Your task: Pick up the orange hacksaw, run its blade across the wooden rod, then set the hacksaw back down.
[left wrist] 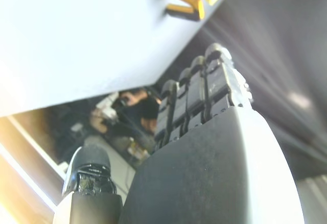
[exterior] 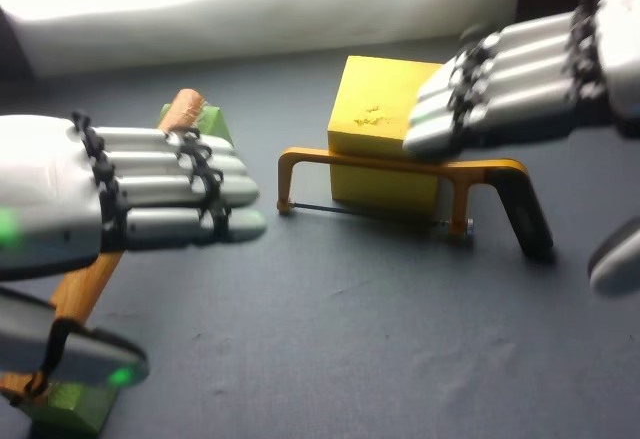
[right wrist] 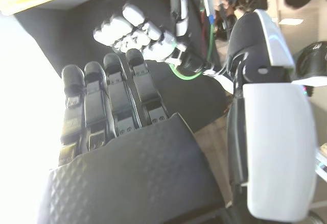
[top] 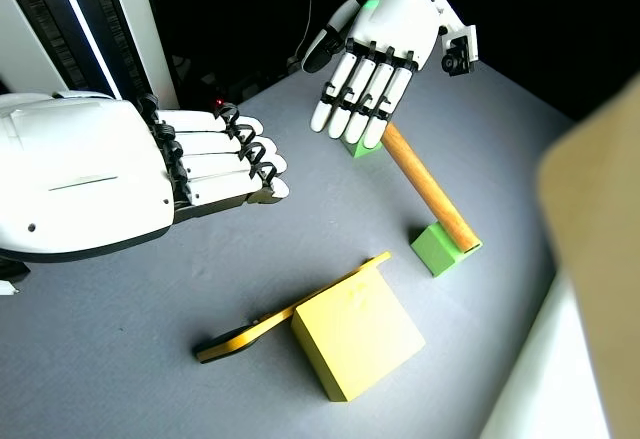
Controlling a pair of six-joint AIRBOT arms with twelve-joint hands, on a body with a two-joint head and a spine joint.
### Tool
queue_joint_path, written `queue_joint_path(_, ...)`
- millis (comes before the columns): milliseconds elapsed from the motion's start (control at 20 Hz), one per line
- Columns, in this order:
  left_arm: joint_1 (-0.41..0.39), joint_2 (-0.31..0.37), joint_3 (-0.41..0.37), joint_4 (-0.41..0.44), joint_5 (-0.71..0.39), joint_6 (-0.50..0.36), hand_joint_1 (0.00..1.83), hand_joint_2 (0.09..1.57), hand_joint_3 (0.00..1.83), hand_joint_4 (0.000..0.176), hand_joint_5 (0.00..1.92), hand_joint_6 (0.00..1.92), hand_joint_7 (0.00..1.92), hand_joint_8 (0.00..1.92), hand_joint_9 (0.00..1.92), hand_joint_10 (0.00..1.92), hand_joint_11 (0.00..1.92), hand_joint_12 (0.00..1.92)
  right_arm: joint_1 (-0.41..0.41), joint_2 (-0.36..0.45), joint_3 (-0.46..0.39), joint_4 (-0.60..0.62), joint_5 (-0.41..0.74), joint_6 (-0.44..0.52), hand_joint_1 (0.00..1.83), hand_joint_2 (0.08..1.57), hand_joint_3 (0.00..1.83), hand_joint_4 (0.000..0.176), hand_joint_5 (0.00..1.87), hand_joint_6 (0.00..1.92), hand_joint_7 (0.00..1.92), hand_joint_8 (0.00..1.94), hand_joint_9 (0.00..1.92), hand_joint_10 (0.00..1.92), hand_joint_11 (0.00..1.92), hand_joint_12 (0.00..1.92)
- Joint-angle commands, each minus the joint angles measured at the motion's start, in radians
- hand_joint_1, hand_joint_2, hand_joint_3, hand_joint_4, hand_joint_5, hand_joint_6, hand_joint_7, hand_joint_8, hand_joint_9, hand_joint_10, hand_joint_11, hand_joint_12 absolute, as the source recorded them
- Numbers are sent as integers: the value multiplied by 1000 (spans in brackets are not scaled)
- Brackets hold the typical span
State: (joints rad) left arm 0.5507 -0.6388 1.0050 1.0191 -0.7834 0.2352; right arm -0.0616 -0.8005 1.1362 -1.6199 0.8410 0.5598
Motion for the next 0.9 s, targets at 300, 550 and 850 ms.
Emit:
queue_joint_path(300,-61,183,-214,-125,318,-8,17,1207,6,0,77,4,38,2,18,1,29,43,-197,111,15,351,-276,379,604,1026,8,0,45,1,41,1,61,1,0,437)
queue_joint_path(550,-80,280,-319,-124,409,-11,0,1207,2,0,64,0,24,0,4,0,27,52,-321,106,94,351,-224,661,920,1050,0,0,72,15,49,10,79,13,0,405)
queue_joint_path(850,-39,366,-351,-117,421,-28,3,1213,0,0,105,4,73,5,55,5,0,234,-436,2,229,485,-76,708,1161,1033,0,0,162,8,114,4,111,4,0,531)
